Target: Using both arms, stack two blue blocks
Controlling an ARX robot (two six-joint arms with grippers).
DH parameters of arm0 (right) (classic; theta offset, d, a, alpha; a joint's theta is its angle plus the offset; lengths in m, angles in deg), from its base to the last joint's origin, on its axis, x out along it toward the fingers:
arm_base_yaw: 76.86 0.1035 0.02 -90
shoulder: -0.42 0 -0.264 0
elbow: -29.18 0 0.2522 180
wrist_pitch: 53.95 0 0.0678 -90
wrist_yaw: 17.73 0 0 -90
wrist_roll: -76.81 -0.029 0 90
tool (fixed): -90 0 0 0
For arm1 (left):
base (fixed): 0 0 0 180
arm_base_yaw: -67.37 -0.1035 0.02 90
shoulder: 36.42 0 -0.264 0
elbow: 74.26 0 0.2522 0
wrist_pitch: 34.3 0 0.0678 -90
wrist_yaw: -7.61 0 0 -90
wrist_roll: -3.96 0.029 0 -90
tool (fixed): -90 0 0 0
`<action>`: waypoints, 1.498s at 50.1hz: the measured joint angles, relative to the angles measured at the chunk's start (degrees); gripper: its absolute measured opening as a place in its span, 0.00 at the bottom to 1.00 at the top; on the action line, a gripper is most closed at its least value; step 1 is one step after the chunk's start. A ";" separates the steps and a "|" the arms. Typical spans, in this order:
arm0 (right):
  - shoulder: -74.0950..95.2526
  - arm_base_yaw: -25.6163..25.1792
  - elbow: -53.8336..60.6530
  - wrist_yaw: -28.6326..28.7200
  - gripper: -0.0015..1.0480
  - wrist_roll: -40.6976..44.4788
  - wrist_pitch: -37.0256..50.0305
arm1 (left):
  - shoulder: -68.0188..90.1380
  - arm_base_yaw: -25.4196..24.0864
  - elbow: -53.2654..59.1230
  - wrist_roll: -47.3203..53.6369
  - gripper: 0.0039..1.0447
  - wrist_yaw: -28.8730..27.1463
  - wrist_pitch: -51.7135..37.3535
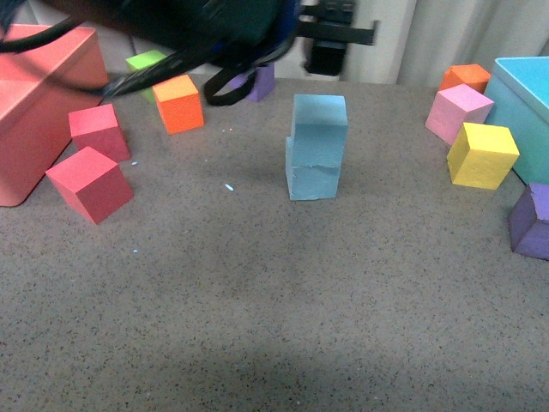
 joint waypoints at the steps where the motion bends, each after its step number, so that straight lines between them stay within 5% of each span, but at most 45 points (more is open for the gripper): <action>1: 0.00 0.00 0.00 -0.13 0.91 0.00 0.00 | -1.73 -1.20 6.60 1.84 0.62 0.70 -10.23; 6: 0.00 0.00 0.00 -0.13 0.91 -0.02 0.00 | -8.72 -5.77 23.61 4.63 0.43 3.61 -35.21; 19: 0.00 0.00 0.00 0.04 0.91 0.00 -0.02 | -23.32 -12.83 43.80 5.77 0.03 10.03 -42.01; 38: 0.00 0.00 0.00 0.04 0.91 0.00 -0.04 | -43.12 -21.27 60.50 6.43 0.03 18.14 -38.38; 57: 0.00 0.00 0.00 0.02 0.91 0.00 -0.04 | -64.67 -28.52 67.91 6.51 0.03 26.84 -24.15; 75: 0.00 0.00 0.00 0.02 0.91 0.00 -0.04 | -79.54 -30.47 69.22 6.49 0.03 27.65 -11.58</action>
